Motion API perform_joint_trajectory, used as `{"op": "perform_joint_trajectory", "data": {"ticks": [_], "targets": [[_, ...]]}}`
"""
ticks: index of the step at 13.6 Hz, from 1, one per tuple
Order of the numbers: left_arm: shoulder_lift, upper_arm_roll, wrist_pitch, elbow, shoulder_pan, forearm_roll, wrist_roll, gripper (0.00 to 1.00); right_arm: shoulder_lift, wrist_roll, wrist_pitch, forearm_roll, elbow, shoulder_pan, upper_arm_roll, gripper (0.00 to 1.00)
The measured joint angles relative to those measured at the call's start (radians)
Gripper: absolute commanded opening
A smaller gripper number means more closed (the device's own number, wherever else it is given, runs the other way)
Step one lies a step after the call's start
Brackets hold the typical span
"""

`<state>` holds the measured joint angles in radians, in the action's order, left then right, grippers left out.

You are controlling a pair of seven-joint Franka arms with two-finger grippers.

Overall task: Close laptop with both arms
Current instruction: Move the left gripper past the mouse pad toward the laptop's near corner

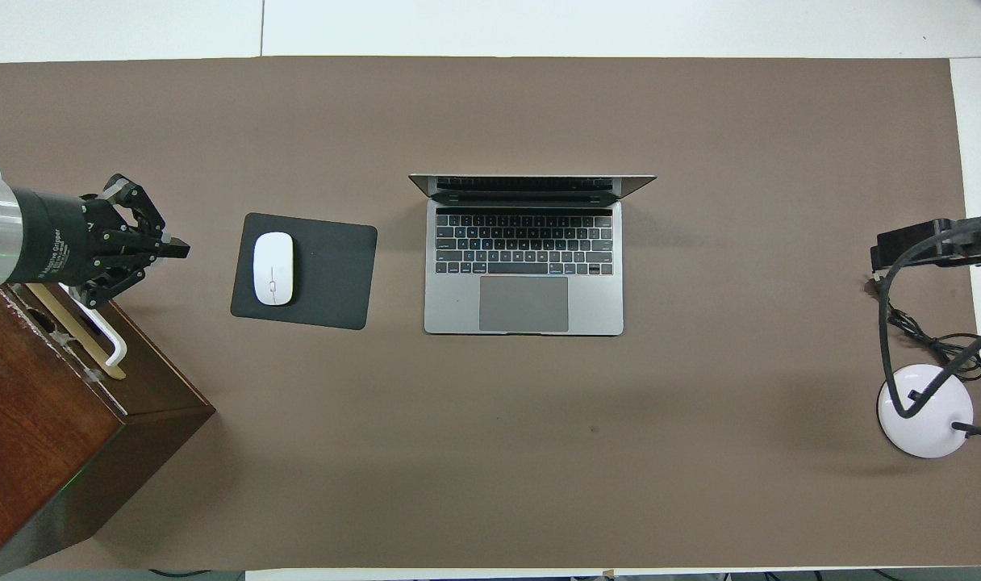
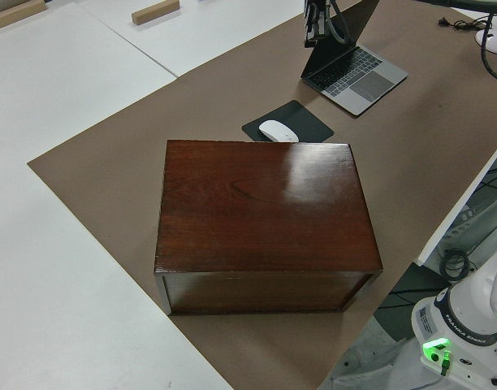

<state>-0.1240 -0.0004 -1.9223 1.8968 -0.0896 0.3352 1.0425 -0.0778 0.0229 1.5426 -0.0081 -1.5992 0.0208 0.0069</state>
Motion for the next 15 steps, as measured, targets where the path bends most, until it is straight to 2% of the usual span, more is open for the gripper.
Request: {"op": "perform_joint_trajectory", "data": {"ticks": [5, 8, 10, 11, 12, 13, 15], "targets": [[-0.074, -0.001, -0.266, 0.188, -0.017, 0.125, 0.458, 0.0, -0.002, 0.0, 0.0, 0.0, 0.0, 0.0, 0.0, 1.0], [-0.106, -0.001, -0.386, 0.303, -0.073, 0.209, 0.549, 0.0, -0.002, -0.019, 0.032, 0.0, 0.0, 0.0, 0.0, 0.84], [-0.109, -0.003, -0.51, 0.381, -0.128, 0.258, 0.603, 0.0, -0.002, -0.049, 0.106, 0.0, -0.003, 0.001, 0.0, 0.63], [-0.109, -0.004, -0.575, 0.416, -0.156, 0.276, 0.623, 0.0, -0.001, -0.06, 0.14, 0.0, -0.004, 0.001, 0.0, 0.44], [-0.109, -0.005, -0.617, 0.443, -0.177, 0.306, 0.638, 0.0, 0.0, -0.072, 0.169, 0.0, -0.006, 0.001, 0.0, 0.18], [-0.109, -0.005, -0.637, 0.457, -0.19, 0.369, 0.645, 0.0, 0.001, -0.078, 0.195, 0.0, -0.008, 0.001, 0.0, 0.0], [-0.109, -0.003, -0.646, 0.473, -0.193, 0.555, 0.647, 0.0, 0.003, -0.08, 0.234, 0.0, -0.009, 0.001, 0.0, 0.0]]}}
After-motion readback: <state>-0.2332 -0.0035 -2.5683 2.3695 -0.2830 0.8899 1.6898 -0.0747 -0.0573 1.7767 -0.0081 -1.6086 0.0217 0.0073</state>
